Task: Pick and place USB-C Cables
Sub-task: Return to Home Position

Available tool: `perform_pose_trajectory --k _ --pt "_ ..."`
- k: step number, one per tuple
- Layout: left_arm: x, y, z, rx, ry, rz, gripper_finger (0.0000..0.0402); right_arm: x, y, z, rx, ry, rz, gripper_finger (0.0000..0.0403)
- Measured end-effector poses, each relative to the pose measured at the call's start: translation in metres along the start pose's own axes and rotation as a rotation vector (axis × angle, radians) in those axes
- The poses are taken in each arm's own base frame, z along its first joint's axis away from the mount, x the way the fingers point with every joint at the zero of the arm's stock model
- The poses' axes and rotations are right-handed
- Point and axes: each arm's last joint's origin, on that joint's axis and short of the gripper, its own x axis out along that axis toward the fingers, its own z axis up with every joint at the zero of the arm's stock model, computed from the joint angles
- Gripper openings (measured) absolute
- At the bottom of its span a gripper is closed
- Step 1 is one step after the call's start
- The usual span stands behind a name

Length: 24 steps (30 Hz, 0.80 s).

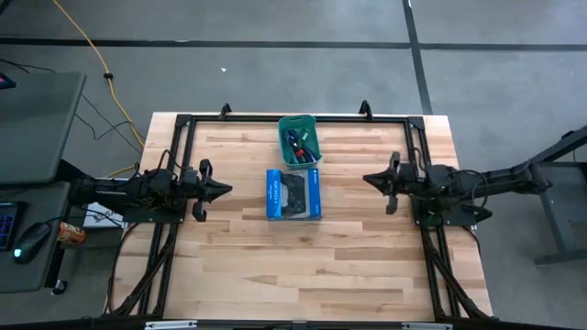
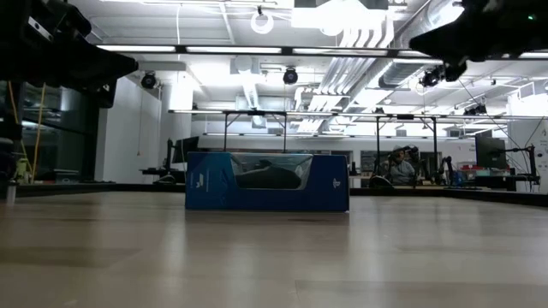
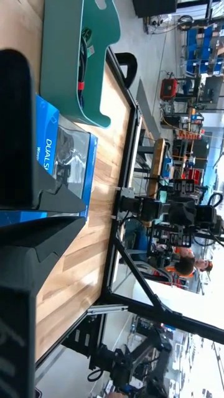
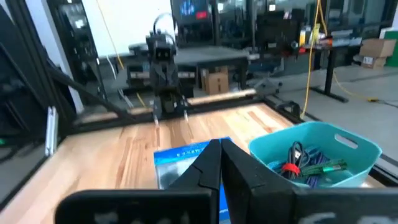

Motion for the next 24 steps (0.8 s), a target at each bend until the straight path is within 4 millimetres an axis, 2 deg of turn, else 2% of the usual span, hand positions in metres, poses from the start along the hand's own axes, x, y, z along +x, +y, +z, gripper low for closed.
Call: perform_pose_trajectory --k 4,9,14,24 --pt "0.000 0.000 0.000 0.000 0.000 0.000 0.0003 -0.016 -0.005 -0.007 0.022 -0.073 0.013 0.0000" --pt "0.000 0.000 0.000 0.000 0.000 0.000 0.0003 -0.027 -0.008 -0.019 0.041 -0.134 0.061 0.0000" --pt "0.000 0.000 0.000 0.000 0.000 0.000 0.0003 -0.027 -0.009 -0.045 0.057 -0.159 0.107 0.0000" --pt "0.000 0.000 0.000 0.000 0.000 0.000 0.0003 -0.028 -0.004 -0.054 0.020 -0.066 0.154 0.0000"
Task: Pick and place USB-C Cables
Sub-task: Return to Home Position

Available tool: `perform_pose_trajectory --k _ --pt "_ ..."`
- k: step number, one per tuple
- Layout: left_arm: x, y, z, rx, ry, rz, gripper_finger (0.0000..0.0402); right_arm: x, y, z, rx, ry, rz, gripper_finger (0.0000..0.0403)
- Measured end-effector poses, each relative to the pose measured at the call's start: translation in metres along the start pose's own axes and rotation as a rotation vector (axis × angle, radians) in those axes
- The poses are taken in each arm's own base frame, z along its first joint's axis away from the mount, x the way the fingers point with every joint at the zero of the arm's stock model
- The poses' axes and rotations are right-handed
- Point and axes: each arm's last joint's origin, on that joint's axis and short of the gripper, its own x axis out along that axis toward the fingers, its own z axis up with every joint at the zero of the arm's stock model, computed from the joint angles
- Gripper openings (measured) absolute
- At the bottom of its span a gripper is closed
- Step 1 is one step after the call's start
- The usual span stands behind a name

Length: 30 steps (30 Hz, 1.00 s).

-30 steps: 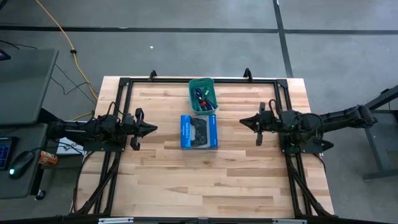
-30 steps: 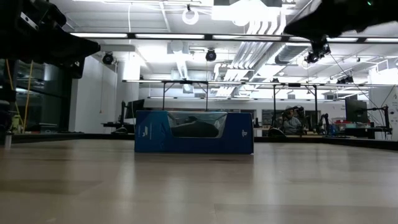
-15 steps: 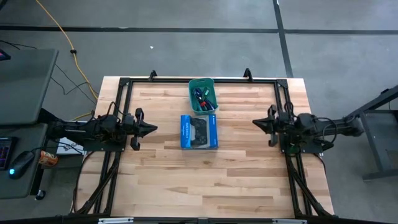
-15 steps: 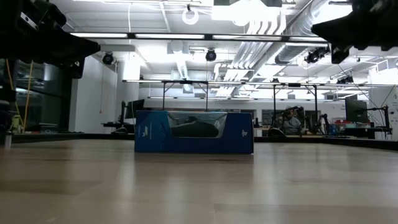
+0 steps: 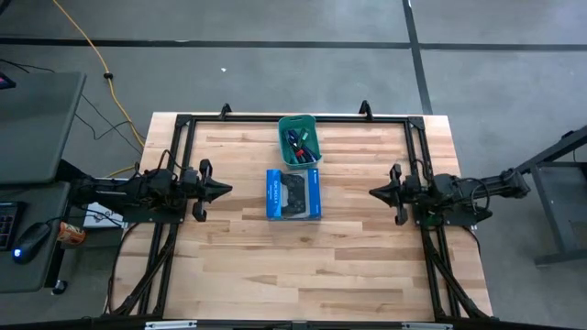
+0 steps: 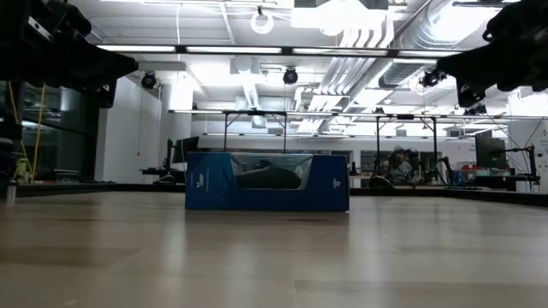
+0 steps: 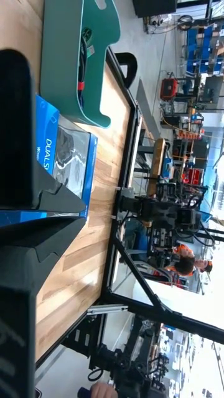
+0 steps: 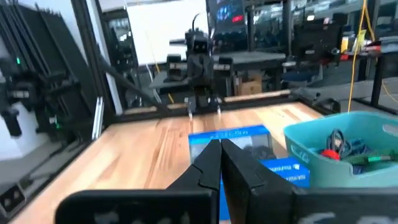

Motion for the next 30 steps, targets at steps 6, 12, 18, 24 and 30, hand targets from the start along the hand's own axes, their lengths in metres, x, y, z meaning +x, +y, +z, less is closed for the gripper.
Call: perform_pose_trajectory --k 6,12,18,24,30 --pt "0.0000 0.0000 0.0000 0.000 0.000 0.000 0.0003 0.0003 0.0008 -0.0043 -0.083 0.046 0.030 0.0000" --pt "0.0000 0.0000 0.0000 0.000 0.000 0.000 0.0003 0.0004 0.0001 -0.0042 -0.127 0.044 0.016 0.0000" --pt "0.0000 0.0000 0.0001 0.000 0.000 0.000 0.0003 0.0004 0.0002 -0.0042 -0.128 0.044 0.016 0.0000" --pt "0.0000 0.0000 0.0001 0.000 -0.001 0.000 0.0003 0.0004 0.0002 -0.0042 -0.129 0.044 0.016 0.0000" --pt "0.0000 0.0000 0.0001 0.000 0.000 0.000 0.0003 0.0004 0.0002 -0.0042 -0.129 0.044 0.016 0.0000"
